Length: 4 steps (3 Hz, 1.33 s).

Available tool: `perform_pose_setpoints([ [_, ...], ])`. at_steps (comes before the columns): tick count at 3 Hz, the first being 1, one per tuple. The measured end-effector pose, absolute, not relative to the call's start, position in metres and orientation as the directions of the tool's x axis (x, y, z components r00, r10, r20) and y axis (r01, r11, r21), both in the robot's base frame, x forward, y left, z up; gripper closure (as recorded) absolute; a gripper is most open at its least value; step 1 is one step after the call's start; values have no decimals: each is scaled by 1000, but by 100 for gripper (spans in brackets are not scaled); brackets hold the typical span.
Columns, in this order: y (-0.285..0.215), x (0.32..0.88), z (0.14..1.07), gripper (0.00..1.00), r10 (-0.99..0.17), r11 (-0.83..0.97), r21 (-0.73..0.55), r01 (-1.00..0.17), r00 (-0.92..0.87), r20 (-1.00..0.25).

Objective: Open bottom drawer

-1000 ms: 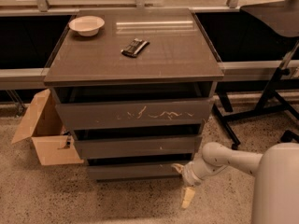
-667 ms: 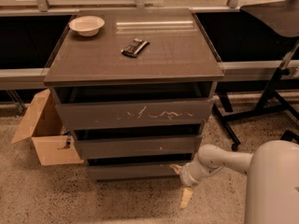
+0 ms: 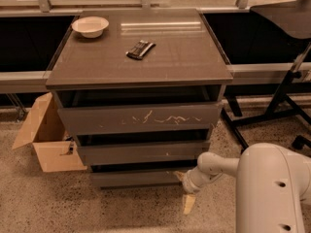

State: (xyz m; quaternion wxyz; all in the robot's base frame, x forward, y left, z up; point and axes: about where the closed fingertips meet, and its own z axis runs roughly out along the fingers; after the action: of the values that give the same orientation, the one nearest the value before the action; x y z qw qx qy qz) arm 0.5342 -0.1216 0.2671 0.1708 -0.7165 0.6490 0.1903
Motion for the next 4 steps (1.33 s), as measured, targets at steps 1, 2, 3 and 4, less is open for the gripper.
perform_pose_setpoints([
  [1, -129, 538, 259, 0, -886, -101, -65, -993, 120, -447],
  [2, -137, 546, 251, 0, -907, -97, -148, -984, 149, -394],
  [3, -142, 557, 240, 0, -913, -105, -203, -974, 175, -369],
  [4, -142, 573, 233, 0, -902, -111, -250, -962, 203, -382],
])
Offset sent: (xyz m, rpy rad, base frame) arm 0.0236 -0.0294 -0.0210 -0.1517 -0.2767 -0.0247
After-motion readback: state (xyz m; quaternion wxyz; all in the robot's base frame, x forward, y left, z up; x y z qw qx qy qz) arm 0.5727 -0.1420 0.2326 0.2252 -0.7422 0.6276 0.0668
